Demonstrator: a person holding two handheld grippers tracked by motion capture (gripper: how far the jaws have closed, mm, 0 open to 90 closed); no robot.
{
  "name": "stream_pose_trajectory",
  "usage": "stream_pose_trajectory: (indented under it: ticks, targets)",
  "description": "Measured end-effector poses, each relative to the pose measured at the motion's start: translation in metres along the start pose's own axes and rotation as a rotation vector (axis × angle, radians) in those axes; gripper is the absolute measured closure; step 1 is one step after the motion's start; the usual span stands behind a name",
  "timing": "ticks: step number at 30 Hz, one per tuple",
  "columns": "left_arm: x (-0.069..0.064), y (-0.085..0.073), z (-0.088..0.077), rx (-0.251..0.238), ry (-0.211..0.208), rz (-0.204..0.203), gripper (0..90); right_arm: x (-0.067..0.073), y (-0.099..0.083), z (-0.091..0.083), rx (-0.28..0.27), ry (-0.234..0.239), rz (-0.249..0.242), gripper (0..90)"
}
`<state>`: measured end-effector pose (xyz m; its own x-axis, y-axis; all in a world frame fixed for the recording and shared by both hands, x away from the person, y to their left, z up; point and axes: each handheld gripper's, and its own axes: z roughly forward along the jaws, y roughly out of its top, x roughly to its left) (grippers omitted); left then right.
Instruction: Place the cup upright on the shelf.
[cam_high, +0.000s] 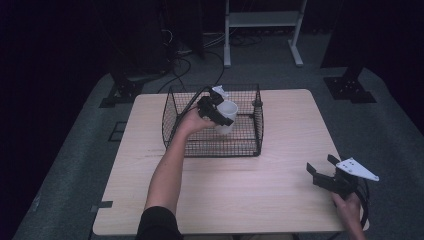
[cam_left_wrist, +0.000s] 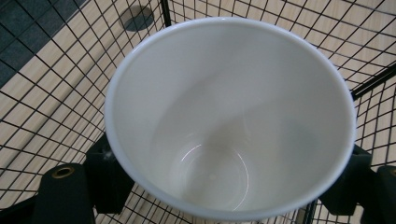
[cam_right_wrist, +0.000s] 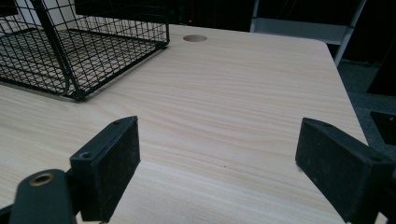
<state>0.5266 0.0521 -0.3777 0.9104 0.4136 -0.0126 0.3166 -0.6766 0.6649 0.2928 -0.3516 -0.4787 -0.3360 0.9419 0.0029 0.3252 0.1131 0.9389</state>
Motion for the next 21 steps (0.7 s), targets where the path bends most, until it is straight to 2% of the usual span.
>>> stream_pose_trajectory:
  ticks: [21]
  targets:
    - [0.004, -0.005, 0.017, 0.051, -0.015, -0.017, 20.7, 0.000, 0.000, 0.000, -0.003, 0.001, 0.002, 13.0]
